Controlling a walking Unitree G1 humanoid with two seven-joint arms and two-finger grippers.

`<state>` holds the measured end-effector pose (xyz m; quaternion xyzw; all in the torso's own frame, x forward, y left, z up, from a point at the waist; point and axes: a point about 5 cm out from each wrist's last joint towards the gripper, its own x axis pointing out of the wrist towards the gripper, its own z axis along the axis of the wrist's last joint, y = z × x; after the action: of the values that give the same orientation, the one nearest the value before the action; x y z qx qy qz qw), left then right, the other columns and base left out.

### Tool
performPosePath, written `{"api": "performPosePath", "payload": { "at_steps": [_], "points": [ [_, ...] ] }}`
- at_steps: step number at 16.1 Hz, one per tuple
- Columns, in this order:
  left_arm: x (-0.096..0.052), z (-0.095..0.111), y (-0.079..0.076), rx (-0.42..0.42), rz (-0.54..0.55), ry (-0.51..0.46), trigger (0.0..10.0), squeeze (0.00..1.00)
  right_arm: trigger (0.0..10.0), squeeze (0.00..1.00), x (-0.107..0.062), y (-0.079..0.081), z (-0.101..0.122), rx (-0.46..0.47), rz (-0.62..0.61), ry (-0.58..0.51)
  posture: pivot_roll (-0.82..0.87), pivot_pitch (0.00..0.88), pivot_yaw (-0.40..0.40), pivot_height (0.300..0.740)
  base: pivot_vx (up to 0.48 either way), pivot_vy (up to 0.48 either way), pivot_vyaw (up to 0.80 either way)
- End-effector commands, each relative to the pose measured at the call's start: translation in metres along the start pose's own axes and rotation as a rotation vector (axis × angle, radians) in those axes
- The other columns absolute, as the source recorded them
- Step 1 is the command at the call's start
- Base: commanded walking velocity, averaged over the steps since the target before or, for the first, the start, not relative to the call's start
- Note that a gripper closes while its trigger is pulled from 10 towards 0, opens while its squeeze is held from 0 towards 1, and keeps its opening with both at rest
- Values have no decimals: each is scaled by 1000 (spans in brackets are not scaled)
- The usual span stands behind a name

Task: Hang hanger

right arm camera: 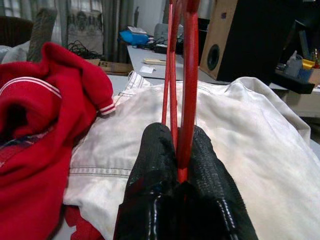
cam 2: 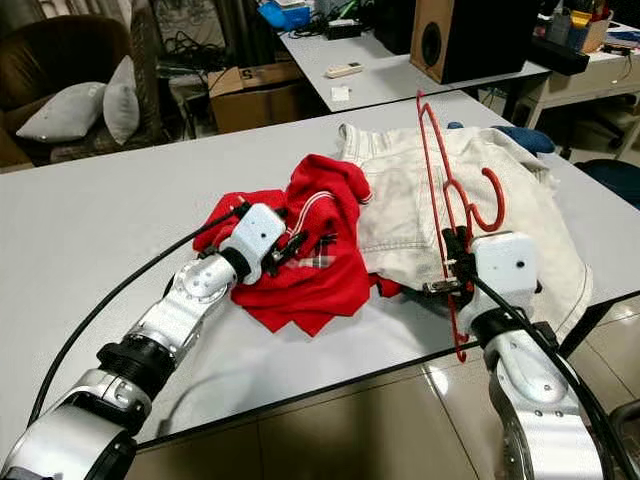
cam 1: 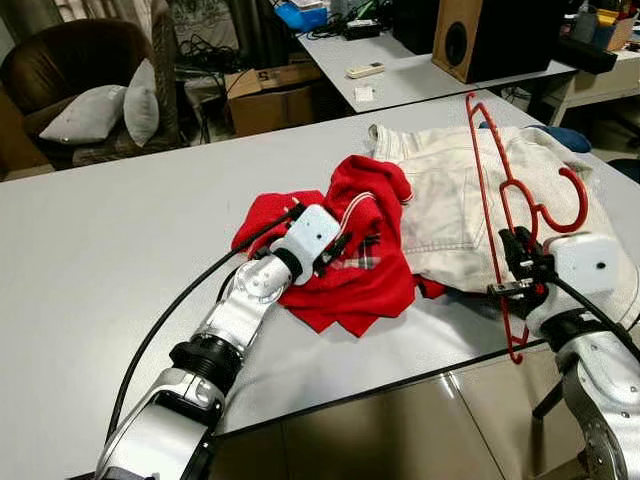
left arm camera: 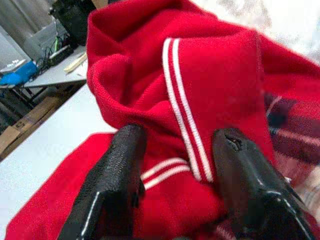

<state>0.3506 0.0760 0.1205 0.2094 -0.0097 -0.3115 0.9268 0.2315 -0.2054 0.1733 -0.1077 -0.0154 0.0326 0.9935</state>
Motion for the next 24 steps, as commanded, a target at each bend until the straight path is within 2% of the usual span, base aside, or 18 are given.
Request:
{"api": "performPosePath", "payload": {
  "at_steps": [1,2,4,5,6,8,9,10,13,14,15,19,21,23,24],
  "points": [
    [-2,1,6,-31,13,-14,0,0,10000,0,3,3,1,6,16,-3,-155,0,108,740,0,0,0],
    [-4,8,10,-133,31,-75,10000,0,10000,0,3,3,1,6,17,-4,-155,0,108,740,0,0,0],
    [-9,19,15,-311,49,-222,10000,0,10000,0,3,3,0,8,17,-4,-154,0,107,740,0,0,0],
    [-11,20,14,-301,30,-240,10000,439,10000,0,3,3,0,9,18,-3,-151,0,104,740,0,0,0],
    [-13,21,4,-269,-55,-253,10000,1000,10000,0,3,3,-1,13,20,-2,-147,0,101,740,0,0,0],
    [-13,14,-8,-180,-119,-198,10000,1000,10000,0,3,4,-1,14,23,0,-147,0,101,740,0,0,0],
    [-13,12,-11,-164,-126,-182,10000,1000,10000,0,4,4,-2,13,24,0,-141,0,97,740,0,0,0],
    [-12,9,-13,-110,-119,-155,10000,1000,10000,0,4,4,-1,15,24,-1,-141,0,96,740,0,0,0],
    [-8,10,-11,-58,-50,-130,10000,1000,10000,0,5,5,-1,16,25,-2,-144,0,98,740,0,0,0],
    [-6,9,-10,-48,-29,-120,10000,118,10000,0,5,4,0,16,23,-4,-144,0,99,740,0,0,0],
    [-4,9,-10,-46,-9,-111,10000,0,10000,0,5,4,0,17,22,-5,-145,0,101,740,0,0,0],
    [5,12,-11,24,44,-90,10000,0,10000,0,4,4,2,16,7,-12,-162,0,124,740,0,0,0],
    [7,8,-3,90,127,-39,10000,0,10000,0,3,4,2,15,-2,-13,-171,0,135,740,0,0,0],
    [5,7,7,122,198,-21,10000,0,10000,0,2,4,2,17,-10,-13,-173,0,141,740,0,0,0],
    [2,5,17,163,263,-14,10000,0,10000,0,1,4,1,19,-12,-12,-173,0,141,740,0,0,0]
  ]
}}
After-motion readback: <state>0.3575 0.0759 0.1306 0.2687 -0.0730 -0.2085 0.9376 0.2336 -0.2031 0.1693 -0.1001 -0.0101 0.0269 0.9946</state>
